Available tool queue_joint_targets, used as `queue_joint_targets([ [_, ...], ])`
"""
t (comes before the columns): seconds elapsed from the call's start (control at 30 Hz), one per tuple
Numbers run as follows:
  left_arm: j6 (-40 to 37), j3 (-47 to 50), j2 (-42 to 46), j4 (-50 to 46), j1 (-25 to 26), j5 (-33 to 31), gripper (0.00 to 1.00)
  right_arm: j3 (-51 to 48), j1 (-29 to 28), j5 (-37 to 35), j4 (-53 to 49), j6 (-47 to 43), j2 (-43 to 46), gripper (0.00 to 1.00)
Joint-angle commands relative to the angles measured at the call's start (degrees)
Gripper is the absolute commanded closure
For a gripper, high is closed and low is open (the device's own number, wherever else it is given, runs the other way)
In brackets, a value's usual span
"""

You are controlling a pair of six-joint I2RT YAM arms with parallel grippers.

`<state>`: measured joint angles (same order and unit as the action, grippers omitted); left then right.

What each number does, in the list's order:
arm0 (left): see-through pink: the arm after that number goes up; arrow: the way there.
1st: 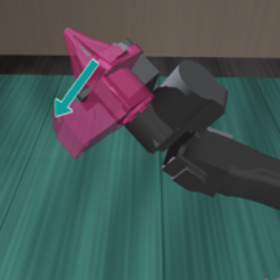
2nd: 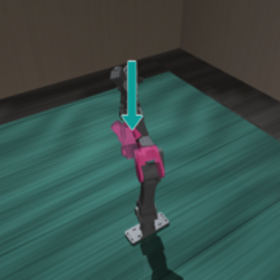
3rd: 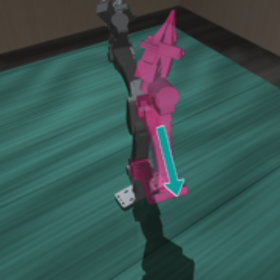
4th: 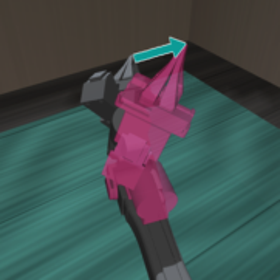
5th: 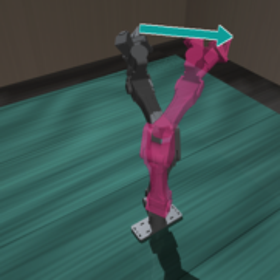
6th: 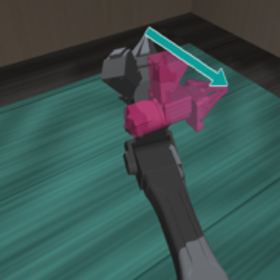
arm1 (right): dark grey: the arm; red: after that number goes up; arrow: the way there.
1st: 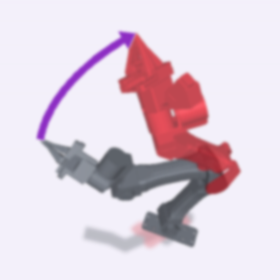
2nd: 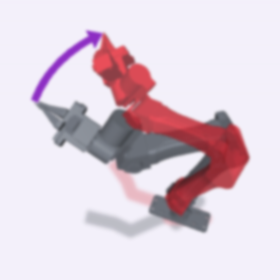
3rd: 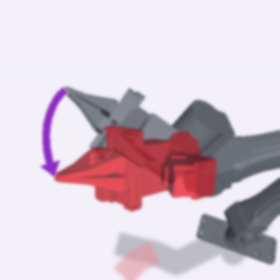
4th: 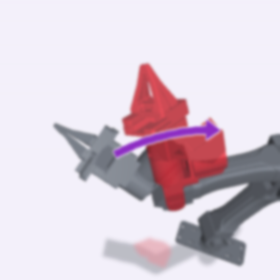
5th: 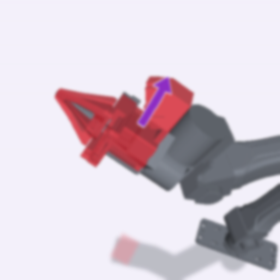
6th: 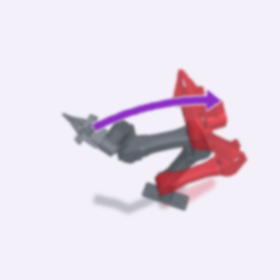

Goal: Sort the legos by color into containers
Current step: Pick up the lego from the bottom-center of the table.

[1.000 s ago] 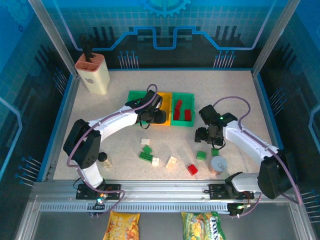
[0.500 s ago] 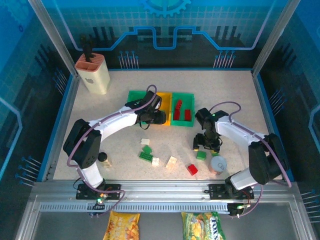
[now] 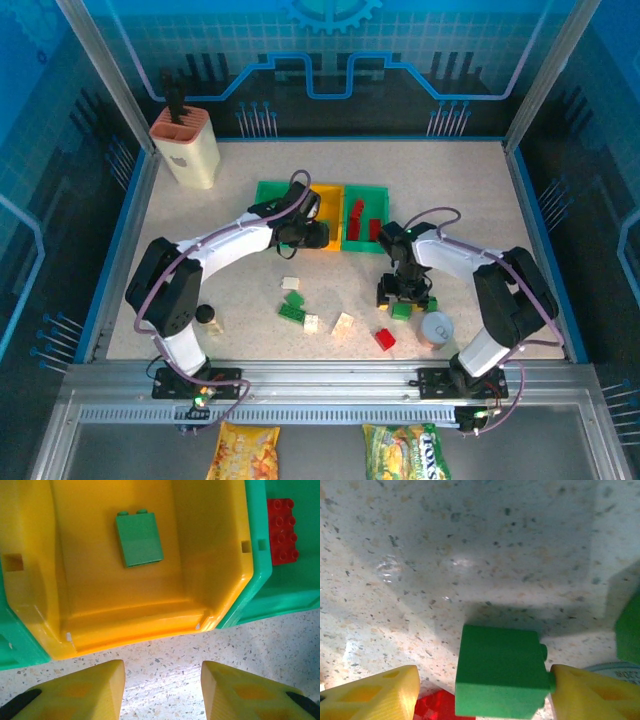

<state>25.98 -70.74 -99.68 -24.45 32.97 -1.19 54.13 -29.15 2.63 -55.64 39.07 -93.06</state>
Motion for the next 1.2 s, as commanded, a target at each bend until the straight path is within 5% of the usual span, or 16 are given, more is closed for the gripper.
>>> queue_joint_targets([
  [0.0,0.3,0.7,2.6,0.4,-0.4,1.0,0.55,1.2,-2.1,0.3,-0.5,1.5,-1.9,0.32],
  [0.77,1.0,6.6,11.2,-0.9,-3.4,-0.4,0.55,3.4,-7.9,-2.8,-0.3,3.3,-1.5,0.59],
  [1.17,1.5,13.4,17.0,-3.5,-5.0,-2.5,0.55,22.3,-7.9,-4.2,-3.1,-2.1,-7.9,0.59],
])
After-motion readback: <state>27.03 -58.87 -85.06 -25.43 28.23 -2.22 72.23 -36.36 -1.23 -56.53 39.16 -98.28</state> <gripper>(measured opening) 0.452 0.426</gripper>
